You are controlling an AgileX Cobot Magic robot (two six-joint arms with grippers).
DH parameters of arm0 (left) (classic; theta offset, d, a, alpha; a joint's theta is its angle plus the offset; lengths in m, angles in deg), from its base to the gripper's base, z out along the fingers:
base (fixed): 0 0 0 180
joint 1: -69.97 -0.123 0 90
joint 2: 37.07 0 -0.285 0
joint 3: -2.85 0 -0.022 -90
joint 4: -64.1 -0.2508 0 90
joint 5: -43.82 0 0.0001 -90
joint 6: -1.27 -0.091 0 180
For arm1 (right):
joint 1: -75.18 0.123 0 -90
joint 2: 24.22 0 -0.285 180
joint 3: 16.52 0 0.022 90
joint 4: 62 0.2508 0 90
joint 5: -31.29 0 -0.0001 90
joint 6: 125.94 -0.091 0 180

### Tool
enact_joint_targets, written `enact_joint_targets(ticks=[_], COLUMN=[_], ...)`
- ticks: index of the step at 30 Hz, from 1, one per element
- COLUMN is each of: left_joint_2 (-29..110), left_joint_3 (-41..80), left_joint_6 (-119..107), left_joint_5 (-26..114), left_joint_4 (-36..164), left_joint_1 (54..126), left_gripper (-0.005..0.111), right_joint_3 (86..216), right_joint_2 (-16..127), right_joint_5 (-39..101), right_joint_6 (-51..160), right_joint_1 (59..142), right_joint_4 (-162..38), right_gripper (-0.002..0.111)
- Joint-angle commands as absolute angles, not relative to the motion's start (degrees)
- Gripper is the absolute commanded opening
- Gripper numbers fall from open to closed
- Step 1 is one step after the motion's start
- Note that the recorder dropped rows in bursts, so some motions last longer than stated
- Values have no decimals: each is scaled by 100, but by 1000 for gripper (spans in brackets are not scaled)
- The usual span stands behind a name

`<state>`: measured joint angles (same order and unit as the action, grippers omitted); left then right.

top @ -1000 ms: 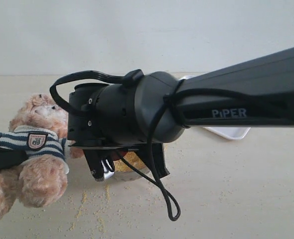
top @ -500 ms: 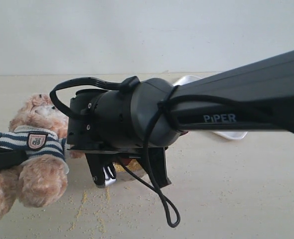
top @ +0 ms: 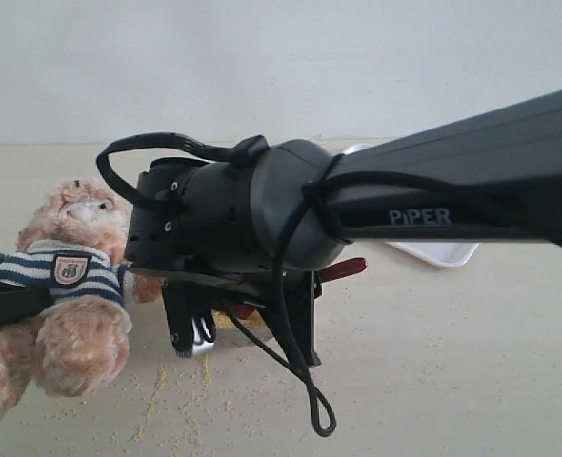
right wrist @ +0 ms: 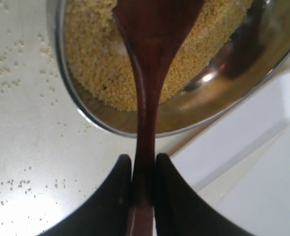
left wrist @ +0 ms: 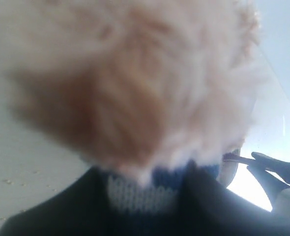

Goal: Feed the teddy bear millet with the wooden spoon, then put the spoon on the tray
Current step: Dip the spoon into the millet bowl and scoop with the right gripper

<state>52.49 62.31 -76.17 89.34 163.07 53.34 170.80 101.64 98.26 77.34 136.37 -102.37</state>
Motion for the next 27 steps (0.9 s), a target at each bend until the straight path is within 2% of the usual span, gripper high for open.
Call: enact_joint_targets(ticks=[1, 19, 27], left_joint_2=[5233, 5233, 5233], left_joint_3=[6220, 6219, 6219], left_joint_6=[-7592, -7629, -7629], left_joint_5=[9030, 9030, 9170], left_joint_4=[16405, 16405, 16405], left_joint_1=[5314, 5314, 5314], left_gripper=[5, 5, 5], right_joint_3=[17120, 17493, 17493], right_joint_2=[10138, 9930, 9494], right_joint_5=[9957, 10125, 10112], right_joint_6=[7633, 7735, 7776], right_joint_1=[13495, 13218, 12681], right_joint_4=[-10114, -9390, -8369], right_gripper=[0, 0, 0])
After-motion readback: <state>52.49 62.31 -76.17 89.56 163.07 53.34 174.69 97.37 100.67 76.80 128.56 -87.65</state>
